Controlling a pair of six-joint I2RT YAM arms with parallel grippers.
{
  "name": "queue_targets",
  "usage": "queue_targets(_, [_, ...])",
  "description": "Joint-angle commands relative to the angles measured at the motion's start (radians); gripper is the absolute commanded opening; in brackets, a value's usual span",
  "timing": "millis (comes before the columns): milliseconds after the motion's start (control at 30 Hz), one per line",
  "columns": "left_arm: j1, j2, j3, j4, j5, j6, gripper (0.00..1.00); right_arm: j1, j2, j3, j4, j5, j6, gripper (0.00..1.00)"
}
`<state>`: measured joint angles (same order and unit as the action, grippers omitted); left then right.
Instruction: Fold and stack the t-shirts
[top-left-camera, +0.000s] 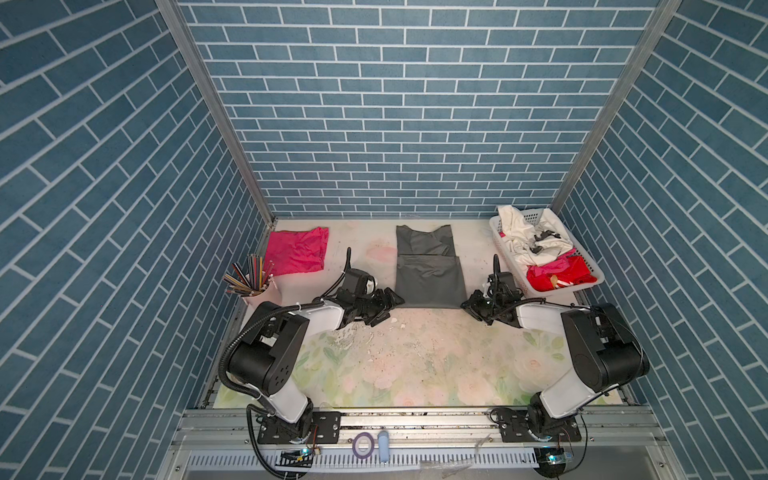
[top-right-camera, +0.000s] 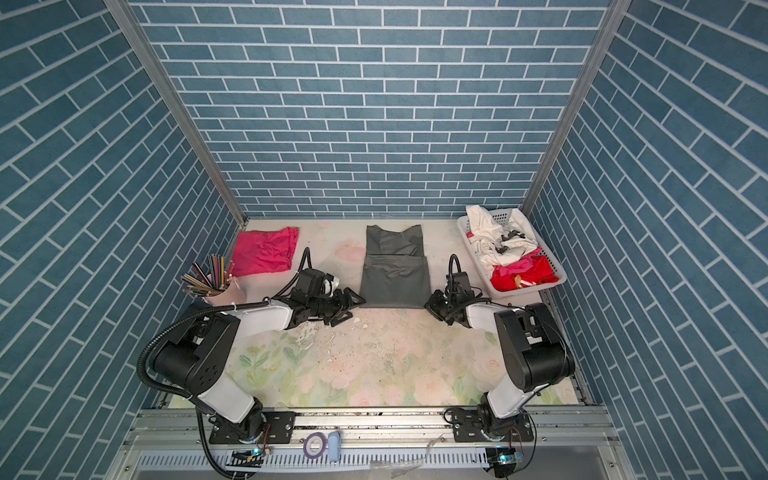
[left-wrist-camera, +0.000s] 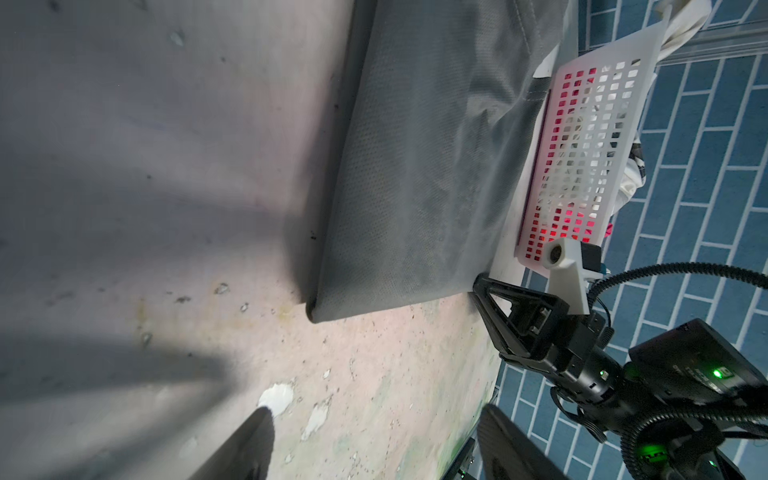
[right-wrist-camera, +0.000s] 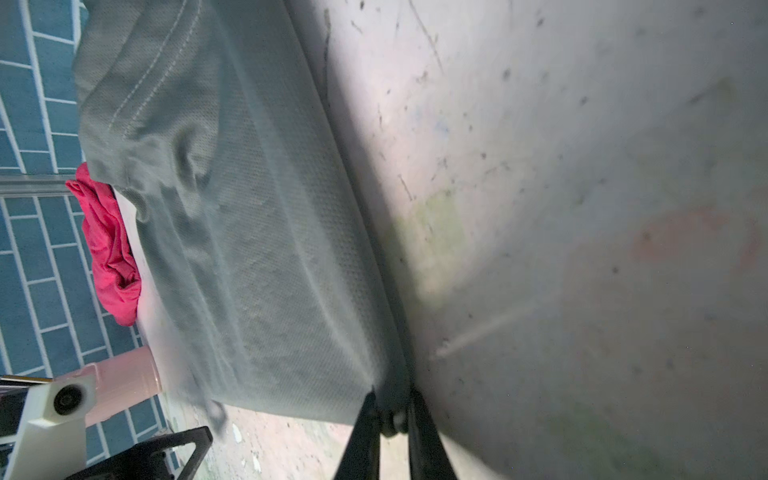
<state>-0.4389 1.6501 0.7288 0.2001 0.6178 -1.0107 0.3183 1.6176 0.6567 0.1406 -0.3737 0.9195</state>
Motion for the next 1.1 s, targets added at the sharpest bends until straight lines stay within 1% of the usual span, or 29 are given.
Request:
queue_targets(0, [-0.006,0.022,-0.001,-0.008,-0.03,0.013,0.73,0.005,-0.007,-0.01,-0.021,0.029,0.011,0.09])
queue_targets(100, [-0.008,0.045,0.021,-0.016,-0.05,0.024,0.66,0.006,-0.008,-0.002,-0.022,0.029,0.005,0.02])
queue_targets(167, [-0.01,0.068,0.034,-0.008,-0.052,0.023,0.59,0.007,-0.009,0.001,-0.022,0.028,0.003,0.0])
queue_targets(367, [-0.025,0.134,0.078,-0.003,-0.078,0.033,0.48,0.007,-0.02,0.006,-0.032,0.028,-0.009,0.0])
queue_targets(467, [-0.026,0.157,0.08,0.004,-0.094,0.037,0.39,0.007,-0.029,0.006,-0.037,0.029,-0.016,0.0])
queue_targets(533, [-0.026,0.158,0.075,0.005,-0.113,0.043,0.34,0.006,-0.034,0.006,-0.039,0.028,-0.02,0.0])
queue_targets(600, [-0.025,0.163,0.073,0.004,-0.12,0.055,0.24,0.007,-0.039,0.006,-0.044,0.031,-0.025,0.0])
queue_targets(667, [-0.026,0.165,0.073,0.003,-0.128,0.064,0.18,0.006,-0.042,0.01,-0.052,0.037,-0.032,0.0])
queue_targets(800, [-0.025,0.152,0.087,0.009,-0.143,0.085,0.01,0.008,-0.046,0.024,-0.074,0.048,-0.051,0.0])
queue_targets(1067, [-0.03,0.111,0.12,0.008,-0.138,0.079,0.0,0.02,-0.073,0.071,-0.15,0.084,-0.113,0.0])
